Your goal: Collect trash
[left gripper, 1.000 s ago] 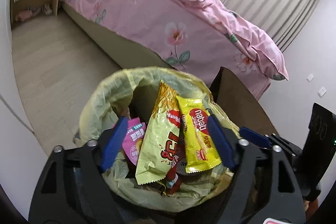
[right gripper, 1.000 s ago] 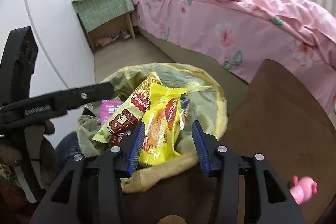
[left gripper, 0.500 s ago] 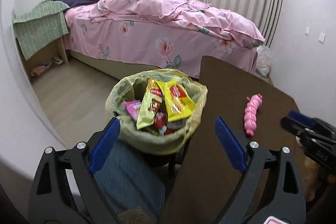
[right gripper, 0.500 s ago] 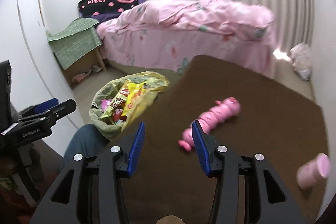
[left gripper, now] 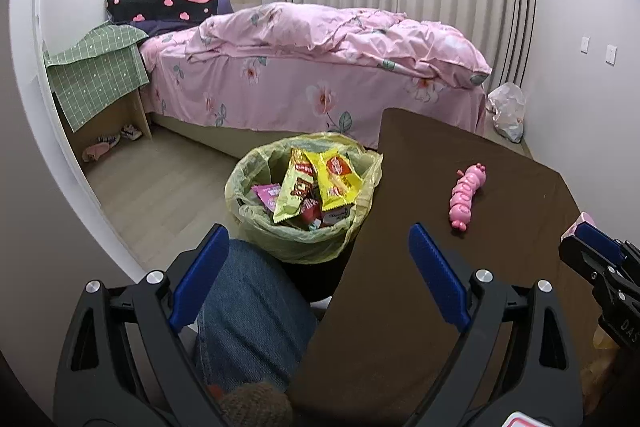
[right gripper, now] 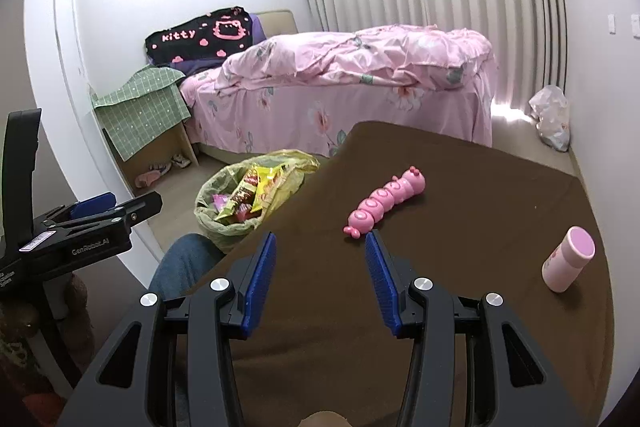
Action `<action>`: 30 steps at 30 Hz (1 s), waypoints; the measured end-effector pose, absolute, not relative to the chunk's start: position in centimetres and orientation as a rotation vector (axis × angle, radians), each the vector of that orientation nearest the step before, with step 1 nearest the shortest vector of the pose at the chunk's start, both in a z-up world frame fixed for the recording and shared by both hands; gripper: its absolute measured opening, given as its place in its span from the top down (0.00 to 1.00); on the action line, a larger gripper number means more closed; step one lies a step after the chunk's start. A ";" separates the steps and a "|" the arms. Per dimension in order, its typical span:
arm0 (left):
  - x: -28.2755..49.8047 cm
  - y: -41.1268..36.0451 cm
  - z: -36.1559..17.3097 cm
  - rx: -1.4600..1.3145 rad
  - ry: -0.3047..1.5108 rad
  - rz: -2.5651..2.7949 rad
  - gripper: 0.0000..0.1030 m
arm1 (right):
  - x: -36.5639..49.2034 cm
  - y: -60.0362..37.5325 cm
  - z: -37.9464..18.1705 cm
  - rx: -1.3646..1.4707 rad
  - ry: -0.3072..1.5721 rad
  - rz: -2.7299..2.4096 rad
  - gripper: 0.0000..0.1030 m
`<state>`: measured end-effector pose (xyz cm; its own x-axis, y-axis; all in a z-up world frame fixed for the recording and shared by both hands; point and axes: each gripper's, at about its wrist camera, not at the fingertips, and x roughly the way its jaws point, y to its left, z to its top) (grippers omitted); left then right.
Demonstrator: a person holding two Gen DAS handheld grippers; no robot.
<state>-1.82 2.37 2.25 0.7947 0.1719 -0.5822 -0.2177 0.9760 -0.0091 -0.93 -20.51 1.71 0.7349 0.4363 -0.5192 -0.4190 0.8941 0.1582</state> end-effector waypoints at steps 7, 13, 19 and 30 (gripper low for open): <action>-2.2 2.1 2.7 -0.072 0.601 0.205 0.16 | -1.0 -19.8 2.0 0.005 0.574 0.465 0.58; -2.4 2.2 2.9 -0.072 0.594 0.203 0.16 | -0.9 -19.9 1.9 0.003 0.577 0.466 0.58; -2.3 2.0 3.0 -0.063 0.596 0.193 0.16 | -1.2 -19.4 1.8 -0.003 0.584 0.469 0.58; -1.6 1.4 2.5 -0.048 0.611 0.177 0.16 | -0.5 -19.7 1.2 0.012 0.599 0.460 0.58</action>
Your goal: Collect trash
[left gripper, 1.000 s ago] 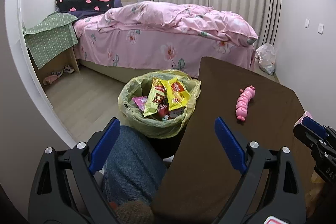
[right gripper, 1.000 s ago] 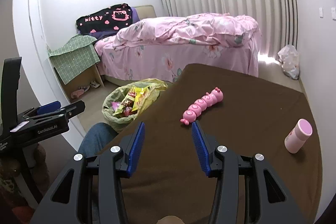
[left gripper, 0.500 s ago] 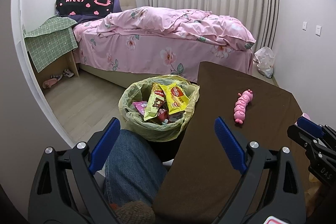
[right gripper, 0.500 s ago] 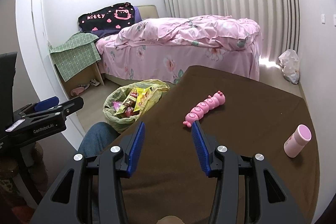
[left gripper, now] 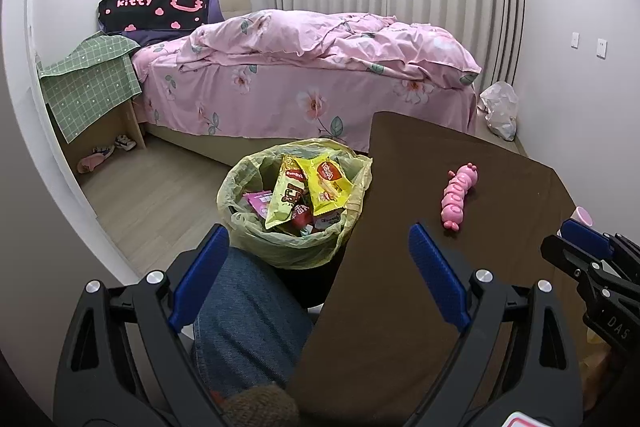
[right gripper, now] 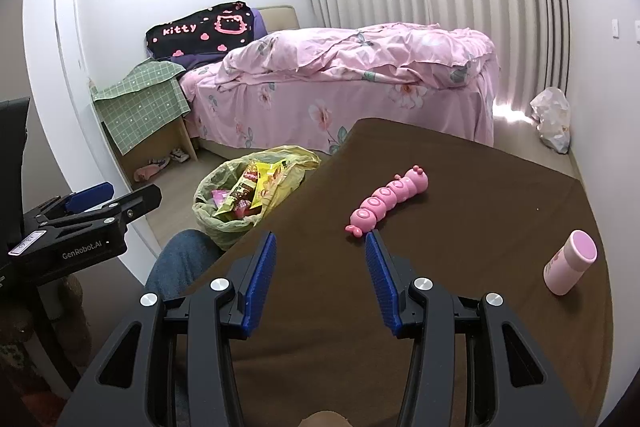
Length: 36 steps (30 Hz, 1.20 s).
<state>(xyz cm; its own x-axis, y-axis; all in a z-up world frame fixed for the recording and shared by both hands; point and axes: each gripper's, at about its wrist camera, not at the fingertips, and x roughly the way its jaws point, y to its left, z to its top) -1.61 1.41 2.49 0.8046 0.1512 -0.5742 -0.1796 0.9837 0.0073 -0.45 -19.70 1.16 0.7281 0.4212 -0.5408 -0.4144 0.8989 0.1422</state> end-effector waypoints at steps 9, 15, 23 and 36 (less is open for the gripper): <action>-1.1 1.2 2.0 -0.048 0.622 0.170 0.16 | -0.1 -19.5 0.5 0.018 0.615 0.459 0.58; -1.1 1.1 2.0 -0.050 0.612 0.162 0.16 | -0.1 -19.4 0.6 0.020 0.613 0.461 0.58; -0.8 0.9 1.7 -0.045 0.621 0.149 0.16 | 0.1 -19.7 0.6 0.021 0.606 0.451 0.58; -0.6 0.8 1.4 -0.045 0.627 0.146 0.16 | 0.2 -19.9 0.7 0.020 0.606 0.450 0.58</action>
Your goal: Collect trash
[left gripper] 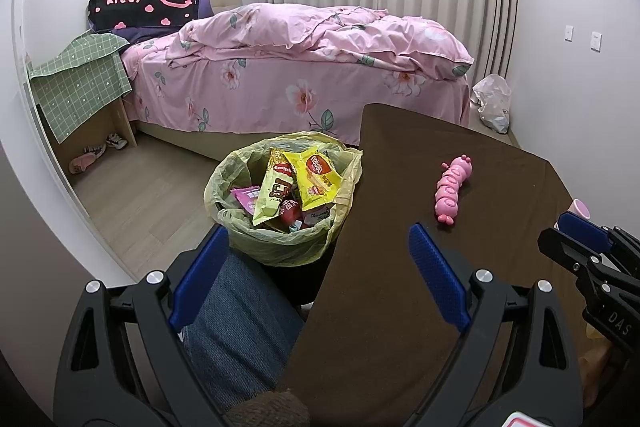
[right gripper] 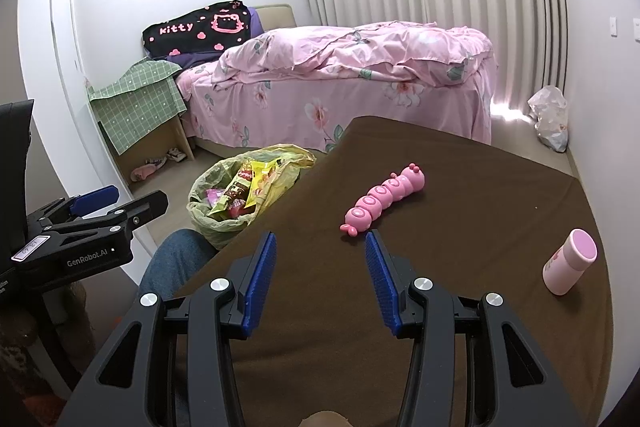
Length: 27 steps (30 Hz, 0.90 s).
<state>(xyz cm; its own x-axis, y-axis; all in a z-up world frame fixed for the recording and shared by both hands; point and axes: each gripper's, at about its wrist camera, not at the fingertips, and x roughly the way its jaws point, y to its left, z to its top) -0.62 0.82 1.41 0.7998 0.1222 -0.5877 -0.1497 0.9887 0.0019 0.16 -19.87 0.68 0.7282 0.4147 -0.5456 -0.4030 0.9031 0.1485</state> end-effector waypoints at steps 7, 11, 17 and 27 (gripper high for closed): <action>-0.6 0.8 1.3 -0.048 0.625 0.156 0.16 | 0.2 -19.9 0.7 0.017 0.605 0.450 0.58; -0.7 0.8 1.3 -0.043 0.620 0.167 0.16 | 0.2 -19.9 0.7 0.017 0.606 0.451 0.58; -0.7 1.0 1.2 -0.056 0.633 0.179 0.16 | 0.1 -19.9 0.8 0.014 0.603 0.450 0.58; -0.8 1.4 1.1 -0.068 0.628 0.196 0.16 | 0.4 -20.1 0.9 0.005 0.601 0.450 0.58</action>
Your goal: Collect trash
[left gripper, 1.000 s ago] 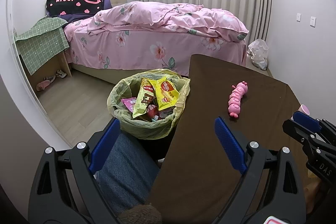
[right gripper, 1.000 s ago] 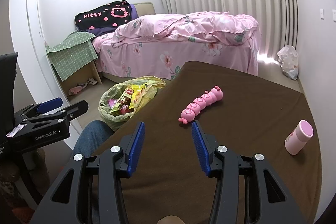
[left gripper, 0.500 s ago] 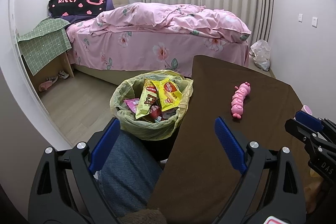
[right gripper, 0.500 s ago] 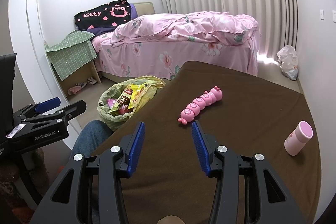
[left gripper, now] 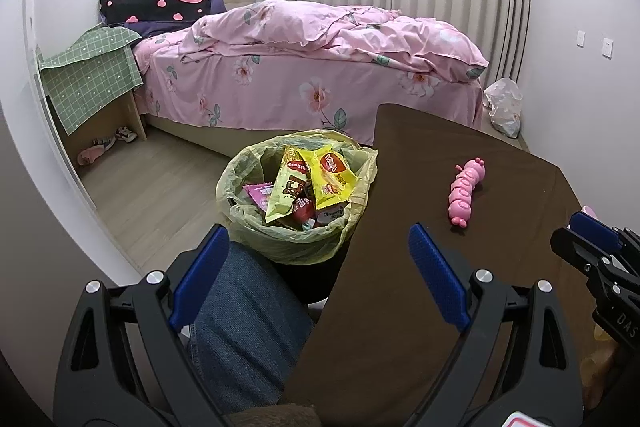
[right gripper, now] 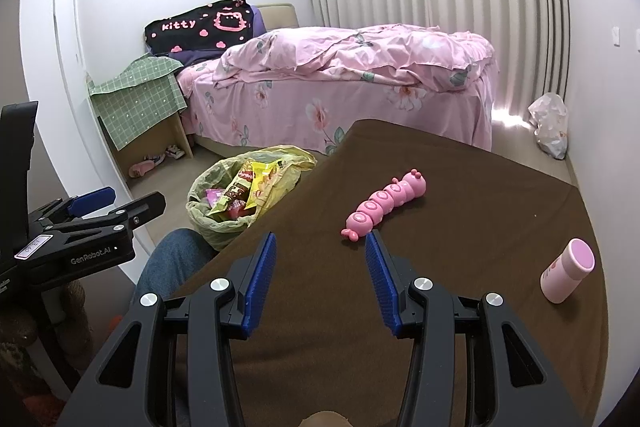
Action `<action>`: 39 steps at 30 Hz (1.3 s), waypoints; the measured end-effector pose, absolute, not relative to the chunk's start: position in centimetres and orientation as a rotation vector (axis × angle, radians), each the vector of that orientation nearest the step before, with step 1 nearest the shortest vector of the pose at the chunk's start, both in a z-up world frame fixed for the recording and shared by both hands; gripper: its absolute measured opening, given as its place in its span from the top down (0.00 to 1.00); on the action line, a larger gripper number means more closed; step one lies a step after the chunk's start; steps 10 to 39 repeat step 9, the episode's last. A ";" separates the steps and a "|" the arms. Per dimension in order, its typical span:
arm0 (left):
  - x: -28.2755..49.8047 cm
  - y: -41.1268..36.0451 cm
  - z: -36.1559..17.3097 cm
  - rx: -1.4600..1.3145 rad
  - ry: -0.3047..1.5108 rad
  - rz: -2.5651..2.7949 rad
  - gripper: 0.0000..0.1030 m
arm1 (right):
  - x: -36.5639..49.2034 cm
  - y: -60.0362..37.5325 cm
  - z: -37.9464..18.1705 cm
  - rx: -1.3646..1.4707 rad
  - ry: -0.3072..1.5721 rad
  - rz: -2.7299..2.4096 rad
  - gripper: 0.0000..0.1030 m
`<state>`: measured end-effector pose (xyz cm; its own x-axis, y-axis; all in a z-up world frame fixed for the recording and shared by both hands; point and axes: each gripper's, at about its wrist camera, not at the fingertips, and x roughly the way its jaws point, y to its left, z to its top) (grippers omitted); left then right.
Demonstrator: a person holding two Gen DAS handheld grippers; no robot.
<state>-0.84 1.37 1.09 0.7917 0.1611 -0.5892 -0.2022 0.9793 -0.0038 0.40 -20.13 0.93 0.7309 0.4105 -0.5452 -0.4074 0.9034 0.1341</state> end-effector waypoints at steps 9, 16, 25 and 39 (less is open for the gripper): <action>4.4 -1.8 -2.6 -0.083 0.785 0.034 0.10 | 4.7 -24.0 -2.4 0.047 0.674 0.265 0.45; 4.4 -1.8 -2.6 -0.083 0.785 0.034 0.10 | 4.7 -24.0 -2.4 0.047 0.674 0.265 0.45; 4.4 -1.8 -2.6 -0.083 0.785 0.034 0.10 | 4.7 -24.0 -2.4 0.047 0.674 0.265 0.45; 4.4 -1.8 -2.6 -0.083 0.785 0.034 0.10 | 4.7 -24.0 -2.4 0.047 0.674 0.265 0.45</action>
